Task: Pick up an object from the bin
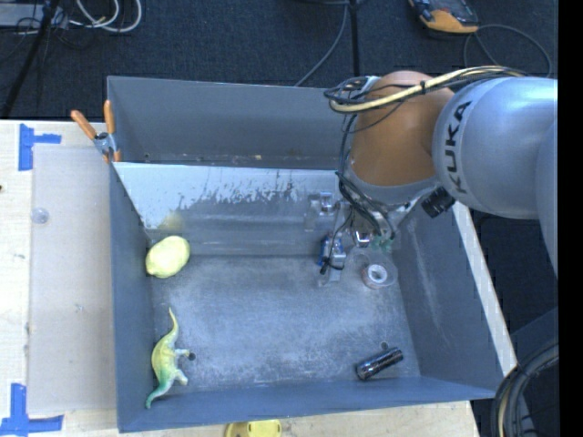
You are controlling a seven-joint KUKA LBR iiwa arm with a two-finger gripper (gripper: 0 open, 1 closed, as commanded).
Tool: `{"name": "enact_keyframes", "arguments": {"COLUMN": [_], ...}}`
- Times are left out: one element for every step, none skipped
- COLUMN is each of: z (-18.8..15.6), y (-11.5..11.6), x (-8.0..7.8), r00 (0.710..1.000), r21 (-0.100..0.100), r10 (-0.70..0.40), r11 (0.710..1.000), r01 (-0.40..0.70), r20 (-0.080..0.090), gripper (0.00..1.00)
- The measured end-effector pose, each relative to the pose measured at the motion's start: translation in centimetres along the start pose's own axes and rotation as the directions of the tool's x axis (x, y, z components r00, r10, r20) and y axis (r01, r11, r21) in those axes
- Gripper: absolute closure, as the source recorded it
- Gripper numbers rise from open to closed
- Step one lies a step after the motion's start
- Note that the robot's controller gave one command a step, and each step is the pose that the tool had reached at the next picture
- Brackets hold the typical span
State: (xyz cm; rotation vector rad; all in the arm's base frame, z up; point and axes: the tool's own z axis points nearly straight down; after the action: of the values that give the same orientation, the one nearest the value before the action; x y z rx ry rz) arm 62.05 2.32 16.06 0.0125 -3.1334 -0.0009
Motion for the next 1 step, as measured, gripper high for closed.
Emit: {"name": "enact_keyframes", "arguments": {"z": [-0.48], "y": [-0.01], "x": [-0.15], "r00": [1.0], "r21": [0.0], "r10": [0.0], "r11": [1.0], "r01": [0.0], "r20": [0.007], "gripper": [0.0]}}
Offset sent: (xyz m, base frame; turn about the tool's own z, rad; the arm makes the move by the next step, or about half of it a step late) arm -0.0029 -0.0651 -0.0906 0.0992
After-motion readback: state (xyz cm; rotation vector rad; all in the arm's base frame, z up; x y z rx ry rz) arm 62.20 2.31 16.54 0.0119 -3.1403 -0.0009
